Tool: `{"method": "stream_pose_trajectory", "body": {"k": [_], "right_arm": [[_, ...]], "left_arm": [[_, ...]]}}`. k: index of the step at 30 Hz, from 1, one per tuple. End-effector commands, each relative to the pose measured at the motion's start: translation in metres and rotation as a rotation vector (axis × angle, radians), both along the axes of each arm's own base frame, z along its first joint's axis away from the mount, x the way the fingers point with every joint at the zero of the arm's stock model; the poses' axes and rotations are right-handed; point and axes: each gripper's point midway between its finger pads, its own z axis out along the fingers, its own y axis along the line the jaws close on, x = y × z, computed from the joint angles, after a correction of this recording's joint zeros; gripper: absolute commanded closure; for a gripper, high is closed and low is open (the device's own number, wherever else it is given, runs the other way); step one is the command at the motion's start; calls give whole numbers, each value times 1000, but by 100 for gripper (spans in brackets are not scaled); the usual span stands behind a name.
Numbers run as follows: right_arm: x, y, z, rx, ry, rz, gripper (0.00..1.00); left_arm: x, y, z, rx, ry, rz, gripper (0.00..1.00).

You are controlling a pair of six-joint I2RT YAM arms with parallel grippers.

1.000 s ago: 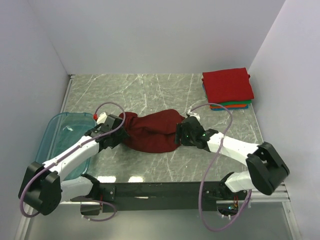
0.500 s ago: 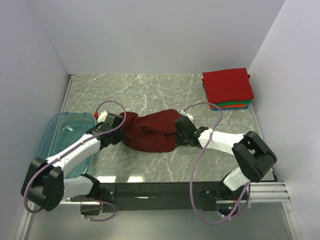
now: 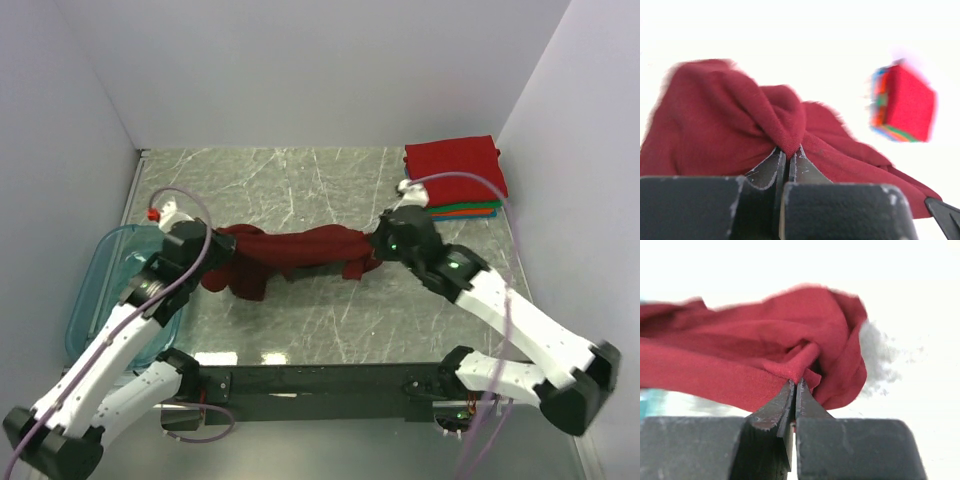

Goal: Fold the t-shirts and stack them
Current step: Flatten the tshirt out

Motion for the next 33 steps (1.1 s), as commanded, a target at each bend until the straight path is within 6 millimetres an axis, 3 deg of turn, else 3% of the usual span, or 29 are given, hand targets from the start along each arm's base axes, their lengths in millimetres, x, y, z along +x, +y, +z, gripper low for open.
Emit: {"method": "stream_pose_trajectory", "body": {"k": [1, 5, 7, 8, 11, 16, 22, 24, 25, 27, 28, 29, 30, 31, 32, 33], "right_arm": [[-15, -22, 69, 14, -146, 10, 100], [-39, -21, 148, 147, -328, 132, 100], [-51, -24, 175, 179, -390, 169, 100], [-57, -26, 193, 203, -423, 184, 100], [-67, -37, 220, 225, -478, 179, 100], [-69, -54, 235, 207, -503, 116, 100], [-54, -64, 212, 124, -429, 24, 100], [-47, -64, 197, 102, -392, -9, 100], [-41, -65, 181, 71, -360, -31, 100], [-32, -63, 156, 36, -305, -63, 100], [-27, -63, 131, -4, -260, -73, 100], [-23, -61, 117, -22, -230, -76, 100], [-14, -56, 103, -36, -205, -68, 100], [-5, -61, 74, -63, -149, -76, 100], [-4, -51, 59, -31, -104, -18, 100], [8, -47, 46, -6, -77, -5, 100]], "left_arm": [[-1, 8, 77, -47, -212, 10, 99], [-15, 2, 155, -122, -415, -62, 99], [-22, -1, 181, -132, -481, -103, 99], [-28, -4, 204, -150, -532, -136, 99], [-37, -11, 236, -160, -596, -196, 99], [-35, -14, 248, -143, -594, -216, 99], [-23, -16, 230, -131, -550, -194, 99], [-13, -16, 212, -112, -502, -169, 99], [-9, -16, 202, -106, -468, -160, 99], [5, -21, 167, -76, -375, -151, 99], [11, -23, 151, -67, -333, -146, 99], [23, -30, 120, -39, -254, -149, 99], [29, -33, 104, -25, -210, -150, 99], [35, -36, 87, -8, -166, -151, 99], [47, -41, 54, 28, -74, -152, 99], [53, -43, 38, 50, -33, -154, 99]]}}
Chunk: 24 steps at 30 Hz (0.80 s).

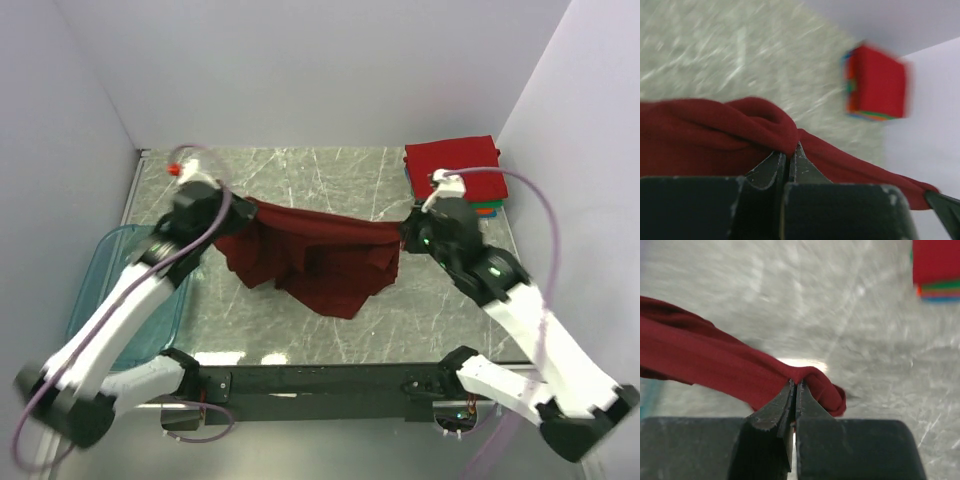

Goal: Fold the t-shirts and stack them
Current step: Flatten the tshirt out

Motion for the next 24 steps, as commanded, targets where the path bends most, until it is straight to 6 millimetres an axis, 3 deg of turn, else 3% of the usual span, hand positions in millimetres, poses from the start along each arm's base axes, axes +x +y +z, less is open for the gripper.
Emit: {"method": "stream_pose_trajectory", "body": {"k": [1, 2, 5, 7, 9, 11, 12, 13, 14, 16, 17, 18, 19, 21, 22, 23, 24], "right_arm": [[32, -6, -64, 12, 134, -9, 100], [37, -3, -72, 37, 151, 18, 100], [70, -14, -103, 27, 199, -24, 100], [86, -13, -107, 20, 211, -6, 100], [104, -17, -133, -13, 297, -22, 100], [123, -18, -136, -34, 318, -43, 100], [135, -25, -156, -56, 372, -84, 100], [148, -24, -150, -54, 357, -89, 100], [158, -24, -166, -66, 393, -94, 100], [178, -25, -164, -82, 388, -100, 100], [183, -23, -178, -97, 418, -95, 100], [190, -26, -179, -119, 414, -107, 98], [201, -30, -177, -138, 398, -128, 94], [208, -36, -195, -179, 439, -158, 84], [217, -40, -189, -183, 429, -184, 61], [219, -47, -199, -213, 454, -222, 56], [217, -49, -199, -220, 472, -236, 49]], "left_arm": [[29, 0, -71, 108, 173, 53, 99], [43, -4, -94, 143, 224, 58, 99], [74, -9, -128, 206, 289, 71, 99], [95, -11, -137, 218, 300, 60, 99], [122, -17, -153, 231, 329, 53, 99], [151, -22, -165, 253, 341, 42, 99], [160, -24, -169, 268, 345, 29, 99], [167, -25, -173, 282, 359, 23, 99], [184, -31, -177, 292, 357, 17, 99], [198, -37, -180, 321, 339, -17, 98], [209, -42, -186, 330, 333, -28, 93], [214, -43, -188, 338, 329, -35, 88], [223, -44, -182, 347, 306, -39, 73], [229, -44, -196, 366, 325, -43, 56], [234, -43, -193, 365, 318, -43, 42], [234, -42, -200, 372, 339, -46, 34], [235, -39, -199, 371, 342, -41, 19]]}}
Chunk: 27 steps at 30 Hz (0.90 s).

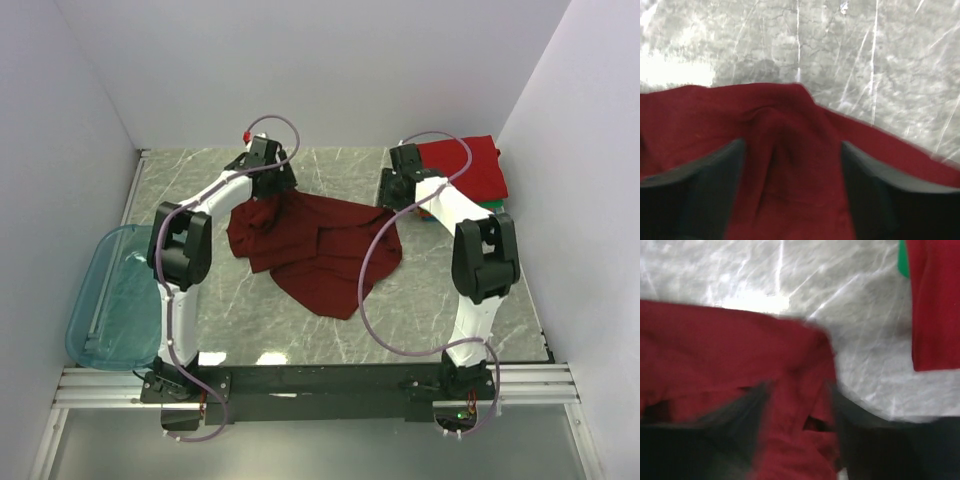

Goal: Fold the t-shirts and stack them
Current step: Flatten the tshirt out

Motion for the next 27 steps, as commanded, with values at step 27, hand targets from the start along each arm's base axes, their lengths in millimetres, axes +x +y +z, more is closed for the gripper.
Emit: {"method": "stream_pose_trajectory", "body": {"k": [27], "right_arm": [[-161, -28, 51, 183, -269, -61, 10]], "left_arm": [[-196, 74, -19, -148, 55, 205, 16]]}}
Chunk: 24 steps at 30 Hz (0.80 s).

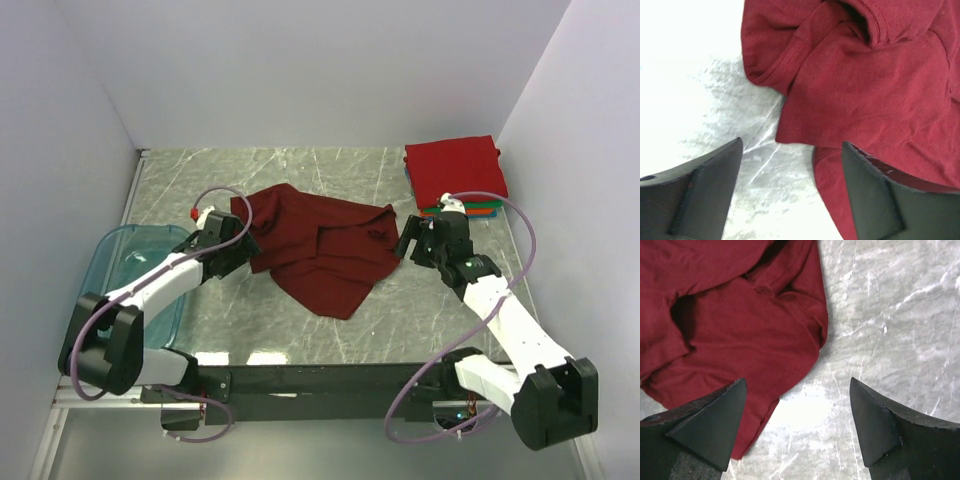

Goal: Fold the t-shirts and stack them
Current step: Flatten the tshirt out

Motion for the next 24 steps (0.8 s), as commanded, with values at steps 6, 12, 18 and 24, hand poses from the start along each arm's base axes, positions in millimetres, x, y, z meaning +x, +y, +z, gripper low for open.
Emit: {"method": "stream_pose_trajectory", "body": {"k": [6, 12, 18, 24], "right_arm": [[-6, -4, 6, 10, -53, -19, 11], [-6, -7, 7, -1, -60, -27, 11], [-7, -9, 4, -9, -53, -33, 11], [-7, -10, 3, -13, -54, -38, 11]], "left_arm": [[20, -19, -14, -51, 12, -37, 38], [21, -18, -33, -26, 63, -30, 41], [25, -25, -44, -35, 93, -53, 52], [28, -21, -46, -4, 110, -47, 74]]}}
